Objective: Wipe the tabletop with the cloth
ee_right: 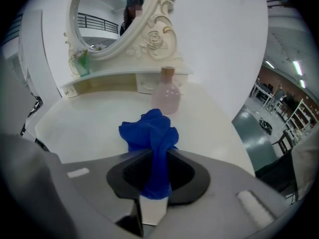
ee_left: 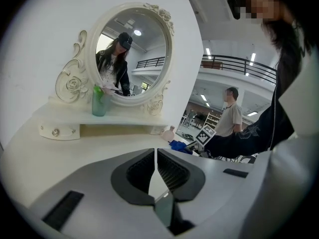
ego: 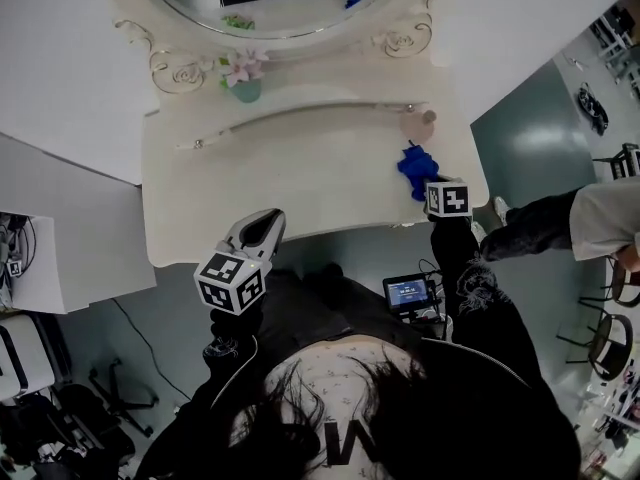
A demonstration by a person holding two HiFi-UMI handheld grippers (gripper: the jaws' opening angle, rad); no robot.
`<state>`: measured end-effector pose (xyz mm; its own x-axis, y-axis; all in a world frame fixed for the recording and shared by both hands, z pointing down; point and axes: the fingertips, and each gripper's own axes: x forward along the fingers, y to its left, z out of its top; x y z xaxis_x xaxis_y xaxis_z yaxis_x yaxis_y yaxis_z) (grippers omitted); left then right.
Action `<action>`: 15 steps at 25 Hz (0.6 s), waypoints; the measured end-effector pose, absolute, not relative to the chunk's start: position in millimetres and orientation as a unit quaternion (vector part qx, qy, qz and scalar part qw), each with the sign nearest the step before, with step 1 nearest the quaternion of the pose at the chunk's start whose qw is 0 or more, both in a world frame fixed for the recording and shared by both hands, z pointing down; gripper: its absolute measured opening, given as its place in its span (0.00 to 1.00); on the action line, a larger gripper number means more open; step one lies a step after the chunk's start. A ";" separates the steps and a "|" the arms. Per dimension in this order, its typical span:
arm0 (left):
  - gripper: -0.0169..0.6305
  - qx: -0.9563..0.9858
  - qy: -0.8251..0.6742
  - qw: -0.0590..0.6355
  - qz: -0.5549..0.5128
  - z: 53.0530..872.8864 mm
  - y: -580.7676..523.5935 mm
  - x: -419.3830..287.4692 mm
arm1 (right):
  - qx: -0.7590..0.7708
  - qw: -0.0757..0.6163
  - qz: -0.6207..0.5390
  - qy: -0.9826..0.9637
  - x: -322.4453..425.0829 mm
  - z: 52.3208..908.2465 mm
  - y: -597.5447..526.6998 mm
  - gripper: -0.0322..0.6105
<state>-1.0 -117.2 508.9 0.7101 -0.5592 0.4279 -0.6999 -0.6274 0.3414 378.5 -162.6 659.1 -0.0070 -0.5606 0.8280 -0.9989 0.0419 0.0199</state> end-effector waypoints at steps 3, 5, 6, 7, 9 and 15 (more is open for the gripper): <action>0.03 0.890 -0.356 0.249 0.137 509.8 -115.9 17.0 | 0.629 0.353 0.318 -0.616 423.9 658.6 -156.7 0.18; 0.03 0.889 -0.359 0.248 0.136 510.2 -115.6 25.4 | 0.636 0.356 0.318 -0.606 449.0 658.9 -154.2 0.18; 0.03 0.889 -0.360 0.248 0.136 510.7 -115.7 28.4 | 0.639 0.356 0.319 -0.602 459.7 659.3 -153.5 0.18; 0.03 0.888 -0.362 0.248 0.137 511.2 -115.4 30.8 | 0.643 0.354 0.320 -0.599 469.1 659.9 -153.0 0.18; 0.03 0.887 -0.365 0.248 0.138 512.0 -113.4 33.5 | 0.651 0.347 0.323 -0.592 485.4 661.1 -151.6 0.18; 0.03 0.878 -0.380 0.251 0.144 514.0 -106.5 23.4 | 0.678 0.343 0.330 -0.559 518.9 659.6 -145.0 0.18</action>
